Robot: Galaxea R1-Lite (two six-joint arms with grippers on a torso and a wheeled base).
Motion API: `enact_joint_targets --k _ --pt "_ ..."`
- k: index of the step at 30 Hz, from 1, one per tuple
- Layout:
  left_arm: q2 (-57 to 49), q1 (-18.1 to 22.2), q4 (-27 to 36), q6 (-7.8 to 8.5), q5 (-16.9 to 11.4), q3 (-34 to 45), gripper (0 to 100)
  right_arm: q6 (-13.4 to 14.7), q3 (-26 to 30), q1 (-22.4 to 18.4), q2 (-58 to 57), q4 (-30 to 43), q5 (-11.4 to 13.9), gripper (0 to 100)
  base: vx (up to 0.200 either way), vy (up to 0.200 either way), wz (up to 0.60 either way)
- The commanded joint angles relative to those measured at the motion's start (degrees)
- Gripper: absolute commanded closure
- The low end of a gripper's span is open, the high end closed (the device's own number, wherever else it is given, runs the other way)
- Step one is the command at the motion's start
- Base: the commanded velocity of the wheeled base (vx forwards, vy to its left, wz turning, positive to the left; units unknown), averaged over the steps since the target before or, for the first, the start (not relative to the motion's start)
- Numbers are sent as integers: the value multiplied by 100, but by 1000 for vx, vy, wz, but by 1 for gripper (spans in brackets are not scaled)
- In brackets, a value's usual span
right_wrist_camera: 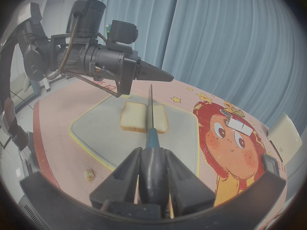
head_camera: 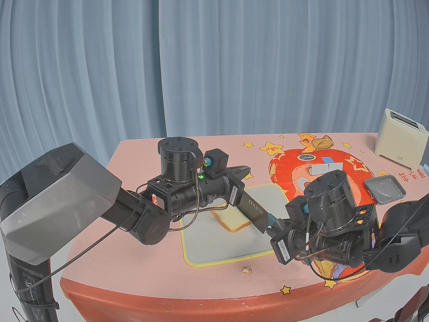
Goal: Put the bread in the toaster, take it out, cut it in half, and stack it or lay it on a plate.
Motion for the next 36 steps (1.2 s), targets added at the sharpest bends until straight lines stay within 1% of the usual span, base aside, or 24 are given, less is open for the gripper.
enact_joint_targets --k 1,13,36 --pt "134 18 -18 0 0 14 100 -1 -10 -14 -26 -8 5 100 0 0 0" --pt "407 26 -88 9 9 137 100 8 -54 -23 -96 -123 5 100 0 0 0" --pt "73 26 -18 0 0 -21 100 -10 8 -23 0 115 -4 100 0 0 0"
